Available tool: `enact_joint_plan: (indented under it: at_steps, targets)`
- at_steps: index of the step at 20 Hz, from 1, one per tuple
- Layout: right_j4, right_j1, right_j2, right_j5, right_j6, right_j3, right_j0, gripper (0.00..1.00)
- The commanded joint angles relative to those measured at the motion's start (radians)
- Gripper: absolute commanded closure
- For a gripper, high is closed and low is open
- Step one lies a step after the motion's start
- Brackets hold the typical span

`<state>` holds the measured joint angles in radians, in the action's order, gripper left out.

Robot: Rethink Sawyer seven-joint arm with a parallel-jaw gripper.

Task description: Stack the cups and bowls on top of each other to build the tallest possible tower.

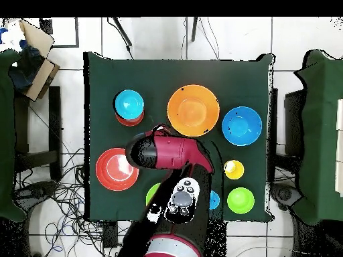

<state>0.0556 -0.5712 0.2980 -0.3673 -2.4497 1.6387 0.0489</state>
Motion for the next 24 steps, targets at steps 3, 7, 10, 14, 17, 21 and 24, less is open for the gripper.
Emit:
enact_joint_plan:
  at_steps: [3,7,10,14,17,21,24]
  targets:
    - [-0.054,0.041,-0.086,-0.013,-0.151,0.080,0.054,0.00]
    - [-0.042,-0.013,-0.122,-0.026,-0.077,0.151,0.029,0.00]
    - [-0.004,-0.036,-0.147,0.001,-0.018,0.190,0.009,0.00]
    - [0.063,-0.069,-0.183,0.032,0.064,0.246,-0.018,0.00]
    - [0.130,-0.083,-0.198,0.022,0.130,0.254,-0.019,0.00]
    - [0.170,-0.069,-0.180,0.031,0.081,0.254,0.018,0.00]
    - [0.190,-0.032,-0.174,0.072,0.036,0.230,0.046,0.00]
